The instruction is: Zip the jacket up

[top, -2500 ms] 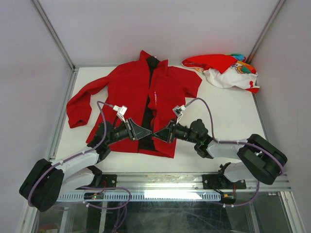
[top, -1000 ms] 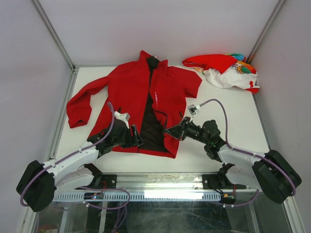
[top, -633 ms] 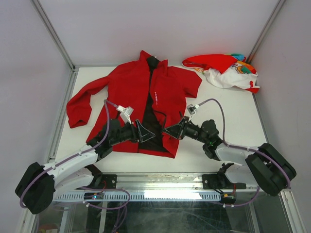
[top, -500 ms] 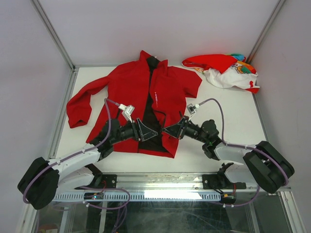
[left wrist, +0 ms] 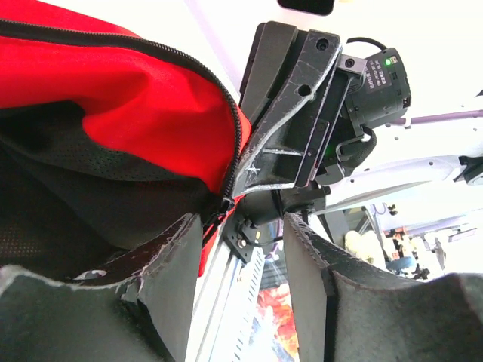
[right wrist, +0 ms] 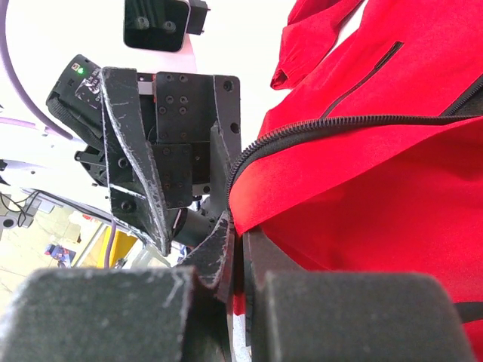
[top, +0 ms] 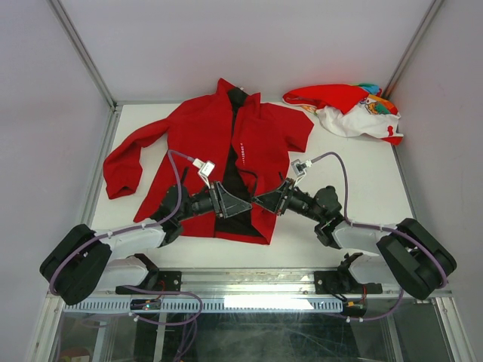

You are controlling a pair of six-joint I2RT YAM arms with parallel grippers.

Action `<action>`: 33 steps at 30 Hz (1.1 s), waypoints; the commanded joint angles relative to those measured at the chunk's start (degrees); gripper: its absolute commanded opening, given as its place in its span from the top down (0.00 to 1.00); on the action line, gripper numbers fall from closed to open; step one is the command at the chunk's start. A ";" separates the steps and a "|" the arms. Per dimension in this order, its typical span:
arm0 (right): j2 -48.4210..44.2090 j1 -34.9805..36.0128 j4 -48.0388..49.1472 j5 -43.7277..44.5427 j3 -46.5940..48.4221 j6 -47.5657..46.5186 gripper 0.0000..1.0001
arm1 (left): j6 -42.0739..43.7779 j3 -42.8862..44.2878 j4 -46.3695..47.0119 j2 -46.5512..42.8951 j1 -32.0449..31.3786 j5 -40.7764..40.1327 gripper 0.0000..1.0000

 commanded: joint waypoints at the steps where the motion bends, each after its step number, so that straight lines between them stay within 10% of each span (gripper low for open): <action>1: -0.22 -0.25 4.87 0.23 2.29 0.07 1.00 | -1.17 -0.29 6.18 0.31 -1.00 1.58 0.56; 17: -0.02 -0.25 4.79 0.45 2.44 -0.67 1.00 | -3.40 -1.07 4.07 2.77 -1.46 -0.49 0.77; 23: -0.49 -0.35 4.49 1.29 2.46 -1.26 1.00 | -4.24 -1.28 4.10 3.69 -1.49 0.26 1.00; 33: -7.56 -4.82 -3.60 1.84 3.91 -4.82 1.00 | -3.73 -4.01 -13.12 -2.69 -1.54 -2.66 1.00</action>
